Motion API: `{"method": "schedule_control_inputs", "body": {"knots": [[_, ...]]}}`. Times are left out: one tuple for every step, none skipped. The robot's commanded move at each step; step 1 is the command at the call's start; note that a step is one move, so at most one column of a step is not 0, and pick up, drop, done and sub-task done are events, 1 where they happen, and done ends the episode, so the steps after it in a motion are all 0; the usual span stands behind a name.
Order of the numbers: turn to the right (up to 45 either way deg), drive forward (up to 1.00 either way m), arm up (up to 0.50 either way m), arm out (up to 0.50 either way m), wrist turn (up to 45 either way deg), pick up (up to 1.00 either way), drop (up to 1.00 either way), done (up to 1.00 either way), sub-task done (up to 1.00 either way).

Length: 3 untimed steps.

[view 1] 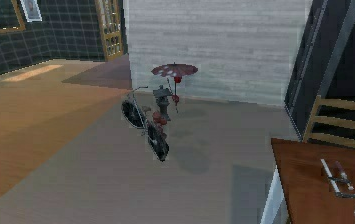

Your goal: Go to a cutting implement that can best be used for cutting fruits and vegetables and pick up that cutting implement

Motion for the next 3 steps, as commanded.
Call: {"method": "schedule_control_inputs", "body": {"knots": [[0.0,0.00,0.00,0.00,45.0,0.00,0.00,0.00,0.00],[0.0,0.00,0.00,0.00,45.0,0.00,0.00,0.00,0.00],[0.0,0.00,0.00,0.00,15.0,0.00,0.00,0.00,0.00]]}}
